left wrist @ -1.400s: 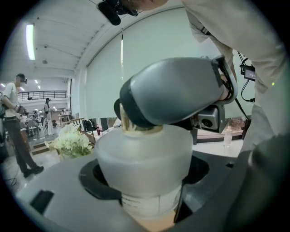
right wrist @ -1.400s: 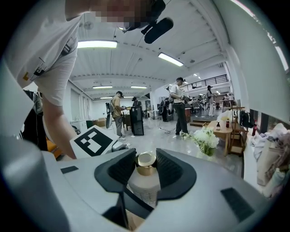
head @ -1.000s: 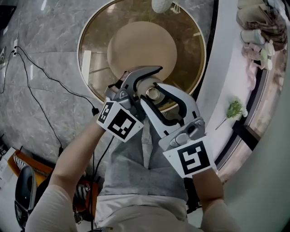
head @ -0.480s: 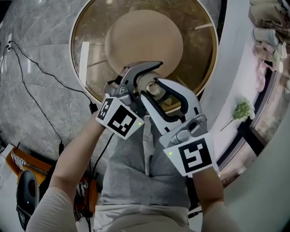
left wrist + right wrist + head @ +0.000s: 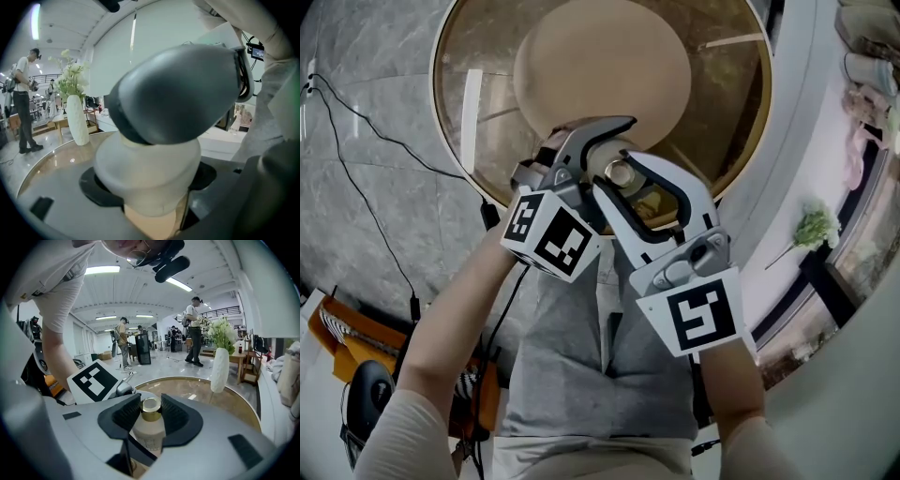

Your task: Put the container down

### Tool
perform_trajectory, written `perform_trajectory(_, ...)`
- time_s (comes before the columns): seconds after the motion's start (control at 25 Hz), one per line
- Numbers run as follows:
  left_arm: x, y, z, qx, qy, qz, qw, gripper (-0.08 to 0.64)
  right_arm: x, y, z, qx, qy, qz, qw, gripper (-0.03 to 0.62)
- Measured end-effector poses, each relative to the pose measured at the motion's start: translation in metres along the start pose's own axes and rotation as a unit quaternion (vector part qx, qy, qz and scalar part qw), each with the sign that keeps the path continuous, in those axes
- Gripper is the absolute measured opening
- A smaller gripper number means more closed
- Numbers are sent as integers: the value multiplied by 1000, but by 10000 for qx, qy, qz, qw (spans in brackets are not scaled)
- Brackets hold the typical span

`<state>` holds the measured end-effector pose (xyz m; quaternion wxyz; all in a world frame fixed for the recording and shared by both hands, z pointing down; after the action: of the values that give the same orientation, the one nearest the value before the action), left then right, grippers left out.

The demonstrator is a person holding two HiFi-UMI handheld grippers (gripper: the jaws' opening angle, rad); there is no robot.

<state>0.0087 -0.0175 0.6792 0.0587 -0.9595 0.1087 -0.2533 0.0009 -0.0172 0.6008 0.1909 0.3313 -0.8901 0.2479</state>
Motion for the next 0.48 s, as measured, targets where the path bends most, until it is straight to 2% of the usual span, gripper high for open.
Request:
perform_trajectory(0.2, 1, -9, -13, -216, 288, -149, 9992, 348, 6, 1, -13, -48, -36, 137, 9999, 135)
perform_trajectory(0.32, 4, -12, -19, -389, 404, -295, 9980, 350, 9, -2, -20, 78, -24, 158, 9998, 135)
perform_trajectory(0.48, 7, -12, -25, -383, 586, -336, 9970, 348, 11, -5, -26, -69, -37, 211, 9997, 135)
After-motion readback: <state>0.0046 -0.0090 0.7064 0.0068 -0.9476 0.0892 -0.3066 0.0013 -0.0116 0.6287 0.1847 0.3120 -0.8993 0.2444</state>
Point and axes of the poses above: the fingertips, and each gripper's own axes: x forward along the fingers, y to its left, z out of its top, the point moved 4 cm from there along -x, backward along the fingers, and after that the axes turned 12 degrees about x, right-handed, at the moved point
